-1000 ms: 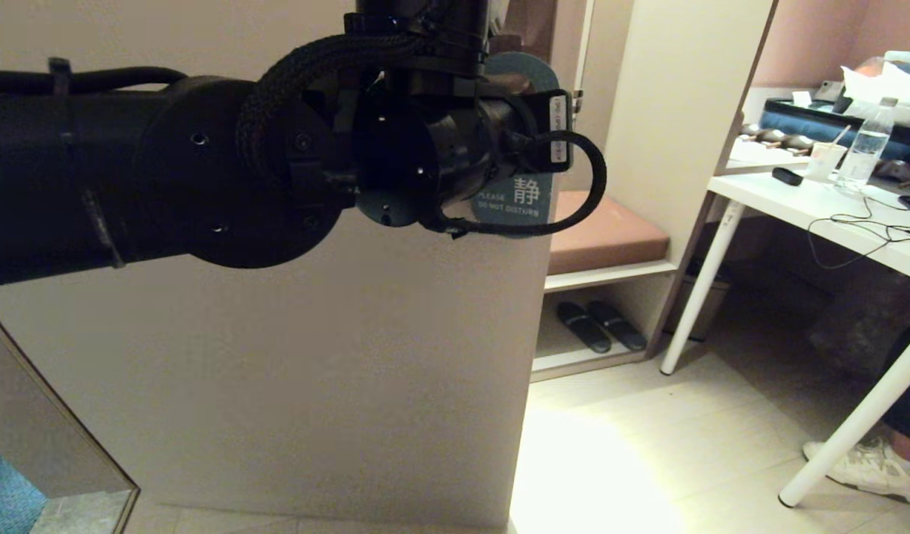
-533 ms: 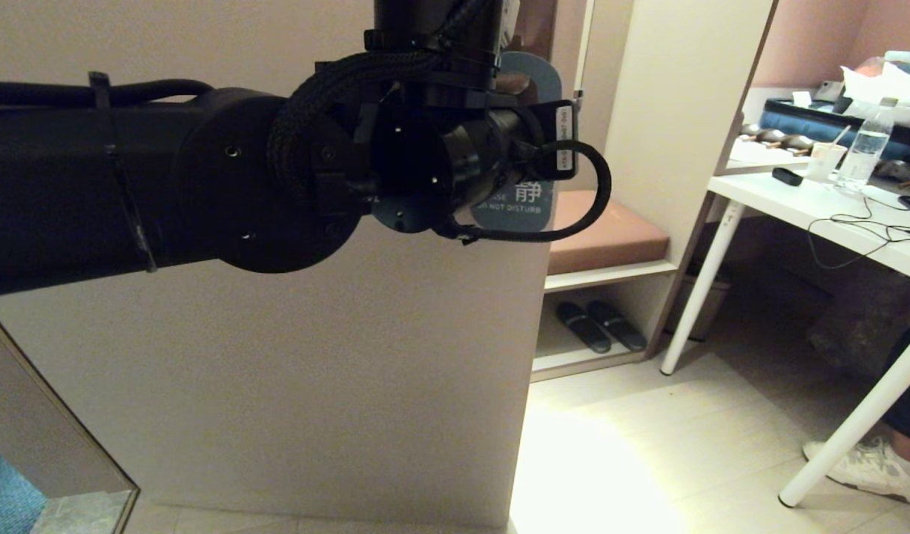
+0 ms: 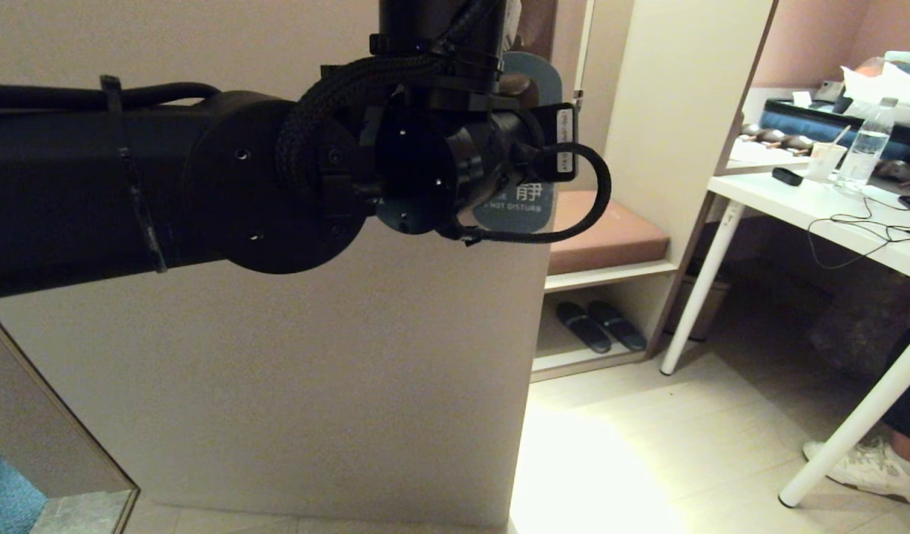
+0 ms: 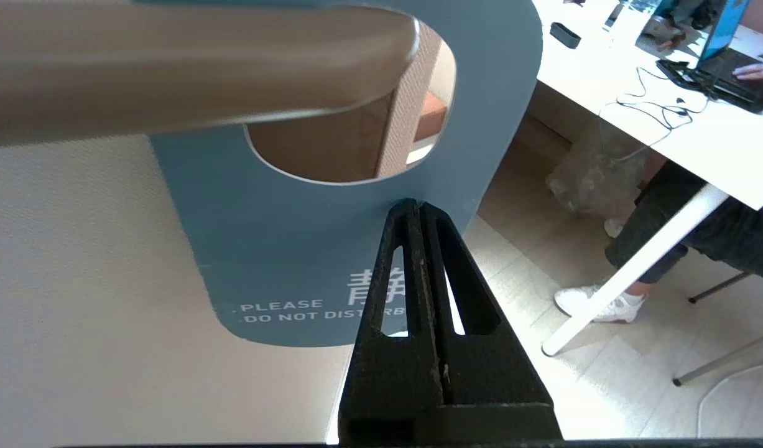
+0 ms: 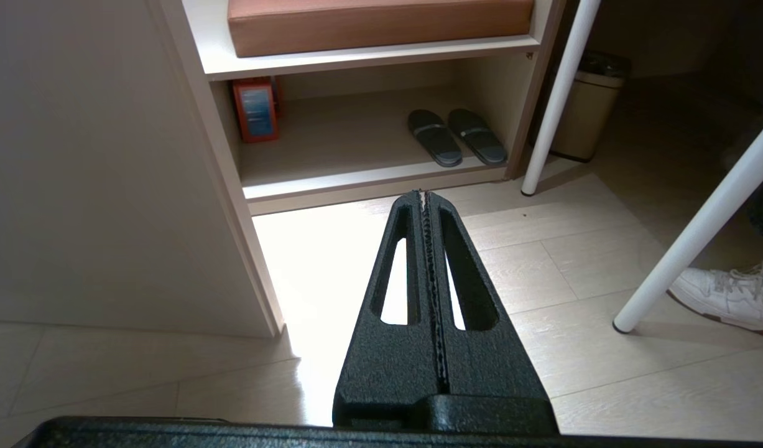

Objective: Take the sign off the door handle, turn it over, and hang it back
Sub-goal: Hang the sign back with the other side facing out

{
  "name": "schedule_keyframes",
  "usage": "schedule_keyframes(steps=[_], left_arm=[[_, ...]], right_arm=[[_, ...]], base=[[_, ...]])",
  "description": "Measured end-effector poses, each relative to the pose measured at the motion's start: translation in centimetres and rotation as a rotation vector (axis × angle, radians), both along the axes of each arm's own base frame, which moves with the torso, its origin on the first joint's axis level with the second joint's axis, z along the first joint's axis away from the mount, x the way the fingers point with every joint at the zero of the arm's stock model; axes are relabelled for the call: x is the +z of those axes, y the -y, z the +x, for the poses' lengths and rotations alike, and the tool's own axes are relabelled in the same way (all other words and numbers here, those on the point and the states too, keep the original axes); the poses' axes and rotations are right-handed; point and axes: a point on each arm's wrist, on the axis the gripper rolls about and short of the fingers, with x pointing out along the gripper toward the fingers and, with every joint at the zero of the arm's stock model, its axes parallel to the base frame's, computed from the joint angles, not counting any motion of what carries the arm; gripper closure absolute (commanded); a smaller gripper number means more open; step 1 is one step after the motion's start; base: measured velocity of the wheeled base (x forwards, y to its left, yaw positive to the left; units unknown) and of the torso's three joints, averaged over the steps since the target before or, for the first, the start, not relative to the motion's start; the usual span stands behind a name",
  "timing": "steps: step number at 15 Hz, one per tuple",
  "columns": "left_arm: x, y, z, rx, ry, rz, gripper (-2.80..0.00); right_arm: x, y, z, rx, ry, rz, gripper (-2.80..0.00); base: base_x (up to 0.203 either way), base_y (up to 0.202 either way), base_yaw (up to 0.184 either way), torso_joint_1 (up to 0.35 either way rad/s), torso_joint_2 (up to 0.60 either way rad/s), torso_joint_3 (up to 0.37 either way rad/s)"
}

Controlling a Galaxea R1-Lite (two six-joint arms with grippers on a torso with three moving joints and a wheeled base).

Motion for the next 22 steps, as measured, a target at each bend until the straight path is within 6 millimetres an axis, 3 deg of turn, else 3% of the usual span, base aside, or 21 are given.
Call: schedule_keyframes(steps=[7,14,22], left_arm=[[0.4,-0.3,-0.9,0.147,0.017,-0.017,0.0],[0.4,-0.3,-2.4,0.14,0.018,-0.01,0.0],[-0.1,0.7,-1.9,0.131,0.021,-0.022,0.0]], right_arm=[[0.0,0.0,0.0,0.0,0.0,0.0,0.0],[0.0,0.0,0.0,0.0,0.0,0.0,0.0],[0.0,0.0,0.0,0.0,0.0,0.0,0.0]], base=[[0.0,0.0,0.0,0.0,0.0,0.0],[0.0,0.0,0.0,0.0,0.0,0.0],[0.0,0.0,0.0,0.0,0.0,0.0]])
